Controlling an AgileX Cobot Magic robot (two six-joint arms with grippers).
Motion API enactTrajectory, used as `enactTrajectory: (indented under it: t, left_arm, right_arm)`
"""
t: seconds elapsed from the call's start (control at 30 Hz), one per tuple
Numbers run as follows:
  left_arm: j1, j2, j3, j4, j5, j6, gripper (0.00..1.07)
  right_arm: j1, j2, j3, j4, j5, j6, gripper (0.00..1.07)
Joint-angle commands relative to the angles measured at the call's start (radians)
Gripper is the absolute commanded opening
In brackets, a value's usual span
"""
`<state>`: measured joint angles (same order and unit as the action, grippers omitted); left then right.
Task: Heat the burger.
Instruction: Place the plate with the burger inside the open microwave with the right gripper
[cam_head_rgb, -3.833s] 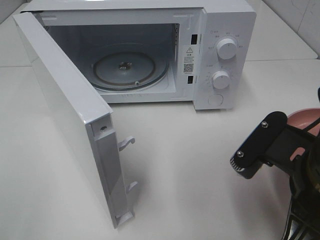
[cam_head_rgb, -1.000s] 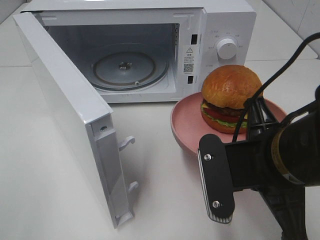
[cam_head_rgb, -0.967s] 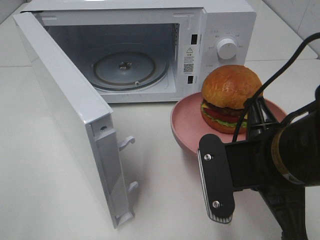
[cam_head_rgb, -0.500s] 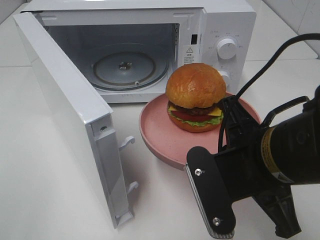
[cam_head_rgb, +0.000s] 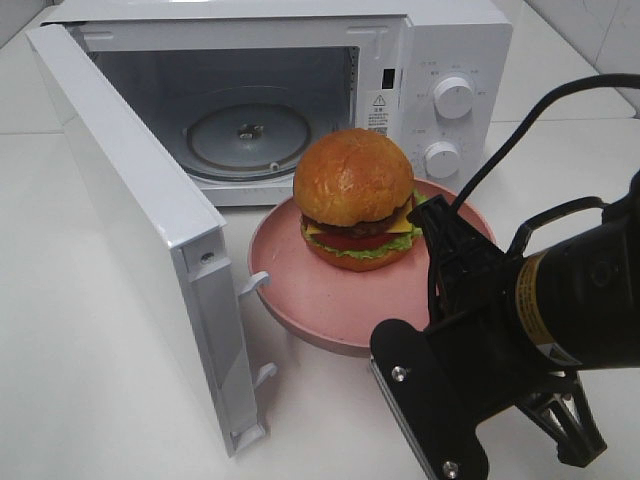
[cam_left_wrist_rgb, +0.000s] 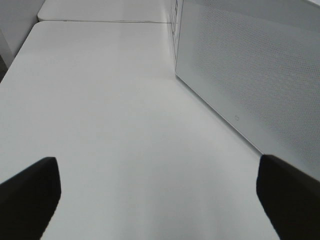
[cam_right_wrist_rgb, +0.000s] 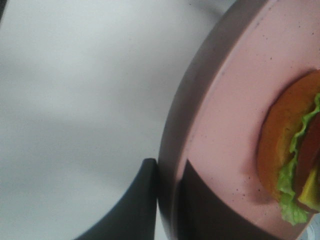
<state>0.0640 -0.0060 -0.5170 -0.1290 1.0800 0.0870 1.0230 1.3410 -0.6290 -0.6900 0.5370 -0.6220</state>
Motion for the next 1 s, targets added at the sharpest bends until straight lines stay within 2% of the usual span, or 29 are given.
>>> enactTrajectory:
  t: [0.03, 0.17, 0.4, 1.0]
  left_arm:
    - [0.002, -0.015, -0.001, -0.006, -0.009, -0.002, 1.02]
    - [0.002, -0.015, -0.001, -0.006, -0.009, -0.002, 1.02]
    - [0.002, -0.015, -0.001, -0.006, -0.009, -0.002, 1.02]
    - [0.002, -0.015, -0.001, -0.006, -0.009, -0.002, 1.02]
  right_arm:
    - [-0.002, -0.005, -0.003, 0.002, -0.036, -0.057, 0.03]
    - [-0.046, -0.005, -0.003, 0.084, -0.061, -0.149, 0.02]
    - [-0.082, -0.005, -0.003, 0.117, -0.080, -0.226, 0.01]
    - [-0.231, -0.005, -0.007, 0.329, -0.228, -0.533, 0.01]
